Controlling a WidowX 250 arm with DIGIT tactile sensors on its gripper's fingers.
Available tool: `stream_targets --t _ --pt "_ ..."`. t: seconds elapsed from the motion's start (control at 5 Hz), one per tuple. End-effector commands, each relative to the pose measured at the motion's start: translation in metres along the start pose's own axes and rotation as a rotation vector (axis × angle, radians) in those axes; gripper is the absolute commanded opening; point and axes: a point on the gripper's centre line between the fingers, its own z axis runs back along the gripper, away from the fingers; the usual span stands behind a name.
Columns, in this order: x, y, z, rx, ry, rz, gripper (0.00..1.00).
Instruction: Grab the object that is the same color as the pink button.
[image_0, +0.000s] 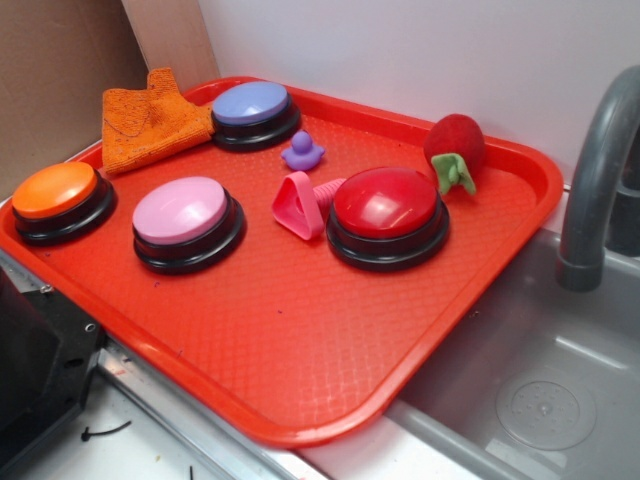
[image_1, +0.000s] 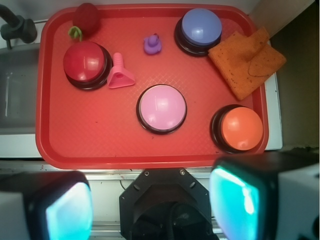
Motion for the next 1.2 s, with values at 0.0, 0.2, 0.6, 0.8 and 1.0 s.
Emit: stream_targets --t 0.0,0.2,0.6,0.8,1.0 --pt "0.0 0.0 0.0 0.0 0.0 0.0 1.0" --pt "0.017 0.001 -0.007 -0.036 0.004 -0.115 1.0" --pt "0.057 -0.009 -0.043 -0.17 0.024 -0.572 1.0" --pt "0.071 -0.01 -0.063 -0.209 0.02 -0.791 1.0" --pt "0.083 -0.01 -0.087 -0.194 0.002 -0.979 1.0"
